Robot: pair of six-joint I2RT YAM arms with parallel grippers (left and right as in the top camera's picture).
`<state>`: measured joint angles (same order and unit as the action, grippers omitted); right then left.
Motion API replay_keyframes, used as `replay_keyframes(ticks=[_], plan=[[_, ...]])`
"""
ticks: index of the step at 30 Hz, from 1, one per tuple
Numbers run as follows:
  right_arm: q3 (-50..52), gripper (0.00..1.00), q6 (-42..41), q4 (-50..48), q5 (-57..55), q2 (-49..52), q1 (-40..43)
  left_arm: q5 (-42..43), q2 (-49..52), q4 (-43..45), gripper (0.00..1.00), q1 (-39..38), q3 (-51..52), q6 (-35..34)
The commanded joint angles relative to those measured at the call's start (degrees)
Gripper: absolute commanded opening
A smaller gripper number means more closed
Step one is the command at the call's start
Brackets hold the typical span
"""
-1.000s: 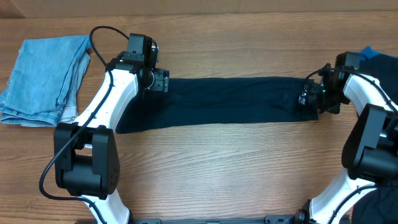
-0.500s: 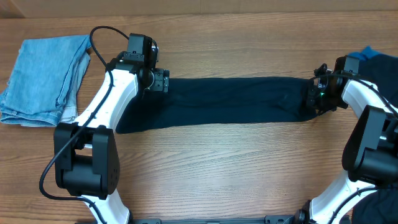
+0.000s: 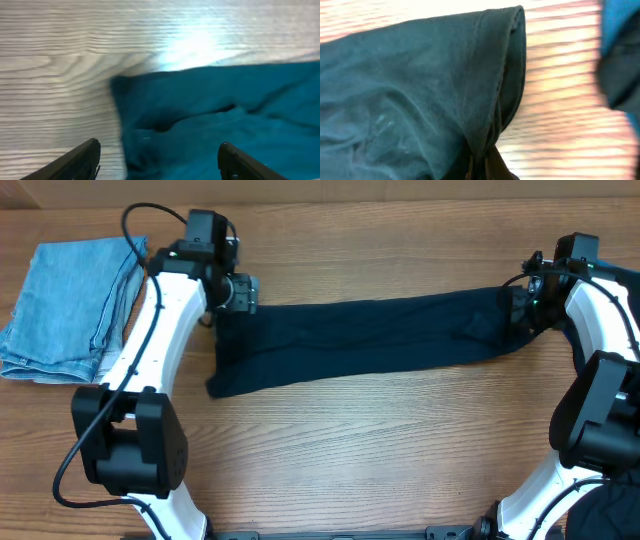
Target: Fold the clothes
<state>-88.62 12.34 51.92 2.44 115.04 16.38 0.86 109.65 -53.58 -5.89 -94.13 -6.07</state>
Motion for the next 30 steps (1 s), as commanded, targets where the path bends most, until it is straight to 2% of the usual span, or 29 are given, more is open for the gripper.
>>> replay_keyframes(ticks=[1,9,15,20,30], plan=[[-3.7,0.04,1.2,-0.2,-5.8,0.0,1.8,0.3,-0.2,-3.5,0.78,3.5,-4.8,-0.4],[-11.2,0.04,4.3,3.0,-9.3,0.0,4.0,3.6,-0.2,-6.6,0.79,9.7,-6.2,-1.7],[-19.9,0.04,4.2,12.5,-0.3,0.0,1.2,3.1,-0.2,-6.8,0.83,10.7,-6.2,-1.7],[-22.4,0.04,4.5,20.1,0.7,0.0,-8.4,3.0,-0.2,-6.8,0.86,10.8,-6.2,-1.7],[-22.0,0.04,6.1,25.5,0.7,0.1,-25.9,3.0,-0.2,-6.5,0.88,10.8,-6.2,-1.2]])
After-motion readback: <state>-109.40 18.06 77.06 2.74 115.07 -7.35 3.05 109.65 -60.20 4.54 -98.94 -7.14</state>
